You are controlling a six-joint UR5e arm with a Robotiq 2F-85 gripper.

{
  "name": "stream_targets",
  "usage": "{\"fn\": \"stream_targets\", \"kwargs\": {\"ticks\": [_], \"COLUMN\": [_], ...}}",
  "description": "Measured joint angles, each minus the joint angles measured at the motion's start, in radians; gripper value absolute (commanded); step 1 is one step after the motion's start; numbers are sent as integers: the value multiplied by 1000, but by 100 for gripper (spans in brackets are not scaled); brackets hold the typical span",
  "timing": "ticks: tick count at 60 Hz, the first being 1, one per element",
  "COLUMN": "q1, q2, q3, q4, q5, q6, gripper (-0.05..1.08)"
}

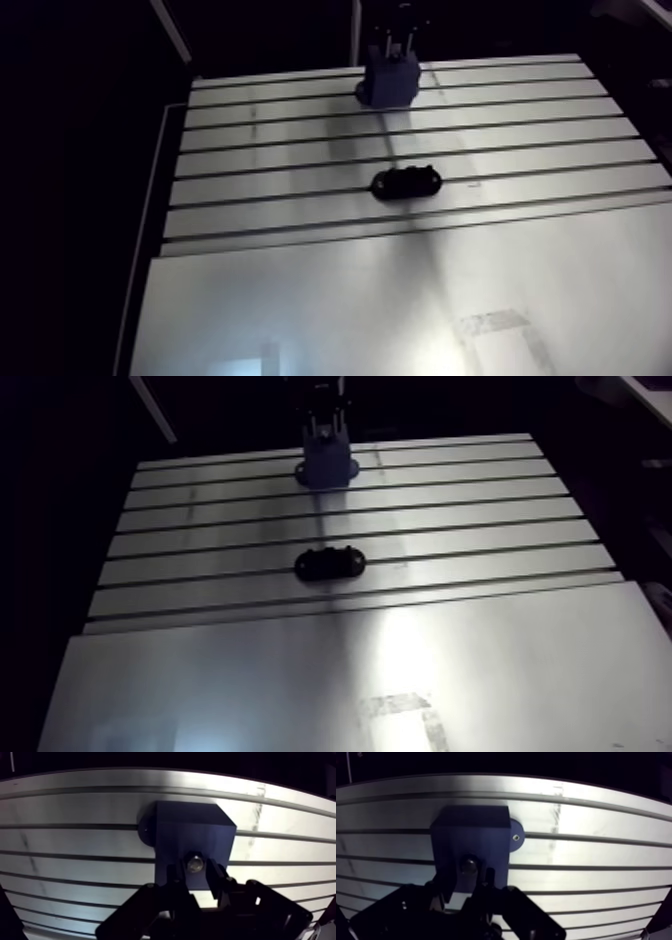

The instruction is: Pick up the M10 bolt and insert it into the hex recess until seated.

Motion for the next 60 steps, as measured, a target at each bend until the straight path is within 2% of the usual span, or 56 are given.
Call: {"fn": "stream_targets", "kwargs": {"ticks": [60], "q1": [1], "q2": [6], "q3": [-2], "q4": [0], "q5": [0], "q6": [-13], "gripper": [65]}}
